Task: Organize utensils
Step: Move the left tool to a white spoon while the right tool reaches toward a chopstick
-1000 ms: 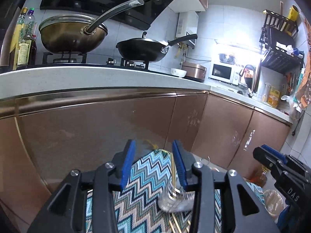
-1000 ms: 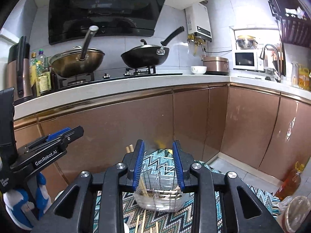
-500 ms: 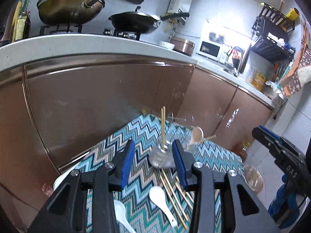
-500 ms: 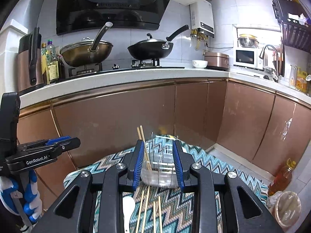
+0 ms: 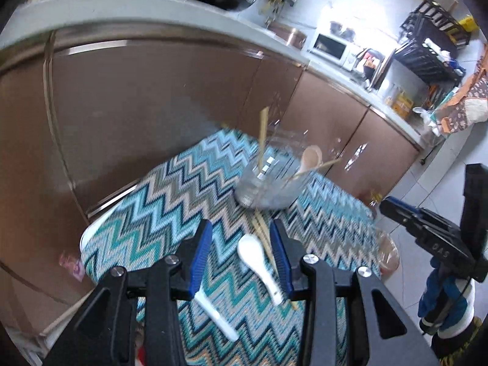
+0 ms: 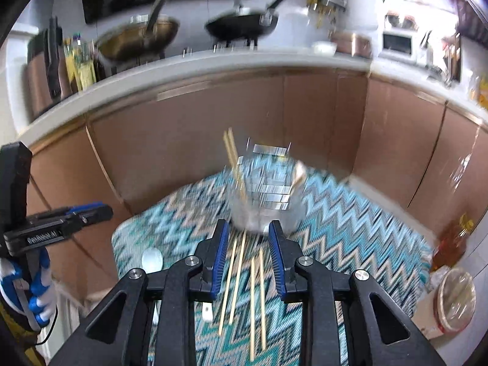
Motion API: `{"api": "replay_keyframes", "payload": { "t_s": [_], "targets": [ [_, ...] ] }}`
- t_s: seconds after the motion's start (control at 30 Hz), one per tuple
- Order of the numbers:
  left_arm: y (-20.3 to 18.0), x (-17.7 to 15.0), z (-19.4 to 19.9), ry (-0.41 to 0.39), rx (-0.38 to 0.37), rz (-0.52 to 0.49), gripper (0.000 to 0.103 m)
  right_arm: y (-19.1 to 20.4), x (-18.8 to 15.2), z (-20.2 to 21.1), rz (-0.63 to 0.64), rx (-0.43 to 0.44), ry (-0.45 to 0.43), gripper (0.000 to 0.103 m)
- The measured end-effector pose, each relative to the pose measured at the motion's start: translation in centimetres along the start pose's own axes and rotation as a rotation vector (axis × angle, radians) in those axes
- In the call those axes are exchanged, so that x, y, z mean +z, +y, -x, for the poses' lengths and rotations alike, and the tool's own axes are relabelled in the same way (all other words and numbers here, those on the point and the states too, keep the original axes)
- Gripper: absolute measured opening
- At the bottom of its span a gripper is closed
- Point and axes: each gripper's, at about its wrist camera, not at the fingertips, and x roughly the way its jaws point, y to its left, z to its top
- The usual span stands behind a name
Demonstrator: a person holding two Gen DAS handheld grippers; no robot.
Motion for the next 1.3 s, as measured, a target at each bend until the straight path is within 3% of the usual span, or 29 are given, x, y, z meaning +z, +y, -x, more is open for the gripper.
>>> {"api": "replay_keyframes", "payload": {
  "t_s": [0.27, 0.67, 1.0, 1.3],
  "targets": [
    [7.4, -2.9, -3.7, 0.150, 0.059, 0.118, 0.037, -1.2, -2.8, -8.3, -0.044, 0.091, 0.232, 0.018],
    [10.7, -6.0, -10.2, 0.304, -0.048, 0.211, 0.036, -1.7, -4.0, -17.3, -0.021, 0.143, 0.467, 0.016],
    [11.8, -6.6, -12.5, 0.359, -0.106, 0.288, 0.029, -2.0, -4.1, -21.9, -0.012, 0.119, 0.571, 0.015],
    [11.5, -6.3, -14.0, 0.404, -0.116, 0.304, 0.019, -1.6, -4.3, -24.6, -0.009, 0.112, 0.622, 0.014]
  ]
}}
